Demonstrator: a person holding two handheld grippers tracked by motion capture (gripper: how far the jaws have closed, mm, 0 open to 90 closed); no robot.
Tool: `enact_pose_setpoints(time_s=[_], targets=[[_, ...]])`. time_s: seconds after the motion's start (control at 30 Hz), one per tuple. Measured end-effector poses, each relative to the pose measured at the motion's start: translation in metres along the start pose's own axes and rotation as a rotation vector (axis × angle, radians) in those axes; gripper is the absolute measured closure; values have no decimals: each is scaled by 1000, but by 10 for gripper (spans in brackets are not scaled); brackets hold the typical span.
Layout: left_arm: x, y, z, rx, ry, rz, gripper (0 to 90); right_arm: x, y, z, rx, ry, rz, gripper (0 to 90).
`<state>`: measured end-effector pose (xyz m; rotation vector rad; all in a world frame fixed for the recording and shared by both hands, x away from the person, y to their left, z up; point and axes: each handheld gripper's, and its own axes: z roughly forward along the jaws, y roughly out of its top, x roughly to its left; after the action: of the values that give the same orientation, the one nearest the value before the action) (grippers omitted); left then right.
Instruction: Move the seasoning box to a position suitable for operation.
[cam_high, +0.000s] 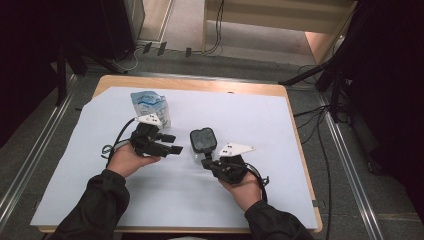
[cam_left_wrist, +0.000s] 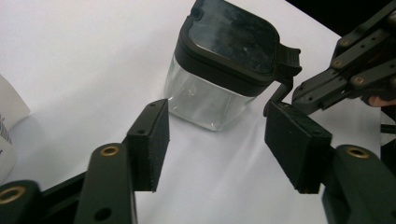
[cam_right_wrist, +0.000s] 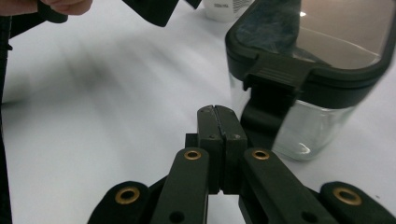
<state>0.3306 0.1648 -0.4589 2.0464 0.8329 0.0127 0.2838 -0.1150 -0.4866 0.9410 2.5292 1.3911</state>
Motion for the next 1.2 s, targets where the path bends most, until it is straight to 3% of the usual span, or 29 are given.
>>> enact_pose_setpoints(time_s=[0.13,0.43,1.2], targets=[[0,-1,-1,-1,-8,-10,371,1,1,7,9,19,-5,900],[0,-3,-2,9,0,-12,367,-2,1,16,29,14,-14,900],[1,0,6,20,4,-6,377,-19,-6,-1,30,-27,44,900]])
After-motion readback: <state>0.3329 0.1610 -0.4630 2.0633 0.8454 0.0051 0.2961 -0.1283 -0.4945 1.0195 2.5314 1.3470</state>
